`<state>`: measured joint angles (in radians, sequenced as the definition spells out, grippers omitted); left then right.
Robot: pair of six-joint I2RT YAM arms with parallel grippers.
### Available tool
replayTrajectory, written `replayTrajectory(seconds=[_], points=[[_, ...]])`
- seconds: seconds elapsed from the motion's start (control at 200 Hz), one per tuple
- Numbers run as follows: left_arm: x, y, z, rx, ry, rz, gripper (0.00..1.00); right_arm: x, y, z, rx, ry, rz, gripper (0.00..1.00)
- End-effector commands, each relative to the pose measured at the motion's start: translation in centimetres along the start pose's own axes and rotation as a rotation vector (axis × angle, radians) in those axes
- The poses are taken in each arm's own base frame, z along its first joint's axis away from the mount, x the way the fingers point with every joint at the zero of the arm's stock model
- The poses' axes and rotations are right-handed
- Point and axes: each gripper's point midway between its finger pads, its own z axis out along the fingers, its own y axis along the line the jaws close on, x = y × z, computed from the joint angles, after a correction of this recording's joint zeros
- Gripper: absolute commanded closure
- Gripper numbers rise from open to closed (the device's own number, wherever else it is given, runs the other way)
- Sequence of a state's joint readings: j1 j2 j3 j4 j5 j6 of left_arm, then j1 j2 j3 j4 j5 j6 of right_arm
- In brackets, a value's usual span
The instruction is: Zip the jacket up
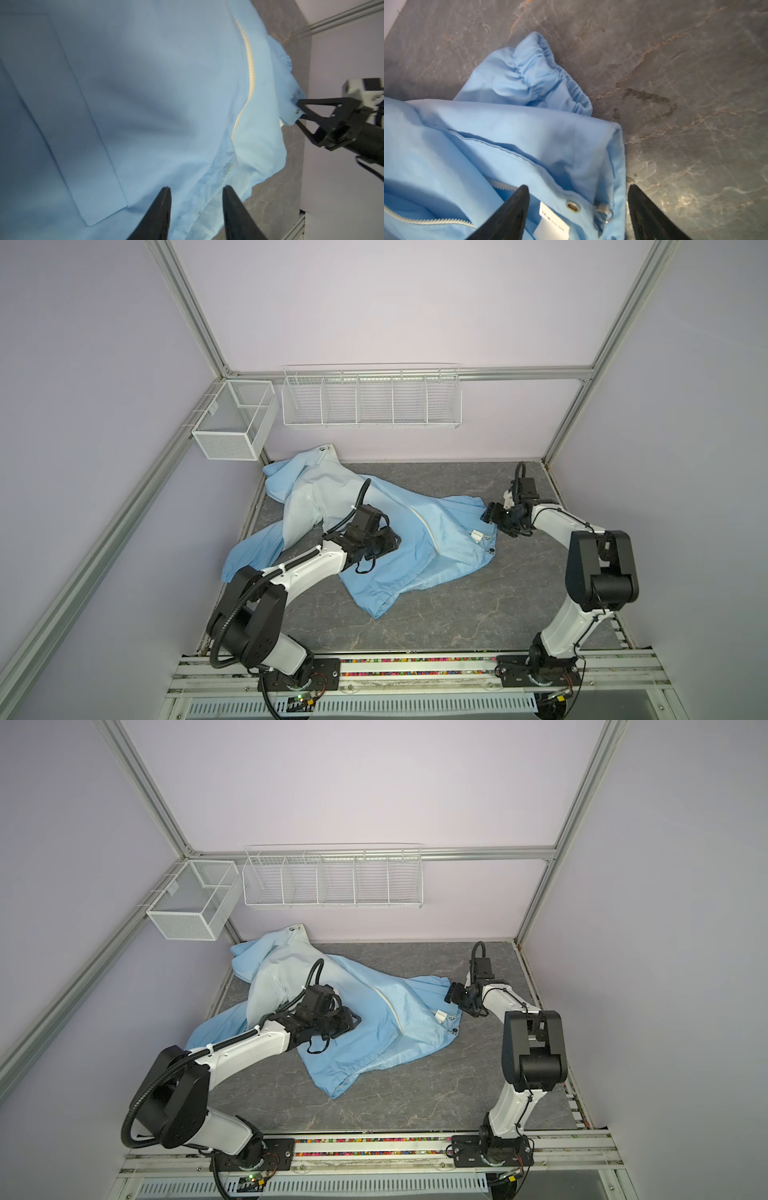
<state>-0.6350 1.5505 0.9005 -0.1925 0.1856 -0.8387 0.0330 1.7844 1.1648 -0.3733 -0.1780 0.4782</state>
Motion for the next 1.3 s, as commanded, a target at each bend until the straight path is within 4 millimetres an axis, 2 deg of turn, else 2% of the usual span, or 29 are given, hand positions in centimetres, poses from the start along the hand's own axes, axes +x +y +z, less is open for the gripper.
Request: replayTrajectory(seconds=[0.0,0.11,0.295,0.405,0.505,0.74,0.89,1.005,1.085,1.295], points=[[-0.6,0.8,1.4,-0.044,-0.032,-0.029,0.54,0.0,0.5,0.7,-0.055,0.006,0.023,0.28],[0.5,2.7,2.8,-0.084,-0.011,-0.053,0.55,0.3,1.0,1.2,-0.091,0.024,0.032,0.35],[1.8,5.7,3.3,-0.142,0.001,-0.097,0.59,0.8,2.1,1.8,-0.16,0.058,0.042,0.59],[2.0,8.1,3.0,-0.171,0.0,-0.149,0.62,0.9,3.1,1.3,-0.208,0.065,0.043,0.76],[2.2,10.7,2.6,-0.196,0.0,-0.194,0.64,0.5,4.2,0.0,-0.246,0.052,0.042,0.92],[3.7,16.2,2.7,-0.245,0.04,-0.287,0.68,-1.5,8.5,-5.6,-0.398,-0.011,0.046,0.93],[4.0,18.1,2.0,-0.246,0.034,-0.328,0.7,-2.5,11.4,-9.4,-0.516,-0.043,0.058,0.93],[3.1,19.1,0.7,-0.249,0.009,-0.348,0.7,-2.9,13.3,-11.6,-0.605,-0.051,0.085,0.93],[2.3,19.4,-0.1,-0.246,-0.004,-0.348,0.7,-2.5,15.0,-12.5,-0.664,-0.029,0.093,0.93],[-0.2,20.1,-2.4,-0.26,-0.046,-0.351,0.69,0.9,19.5,-12.9,-0.78,0.061,0.115,0.93]])
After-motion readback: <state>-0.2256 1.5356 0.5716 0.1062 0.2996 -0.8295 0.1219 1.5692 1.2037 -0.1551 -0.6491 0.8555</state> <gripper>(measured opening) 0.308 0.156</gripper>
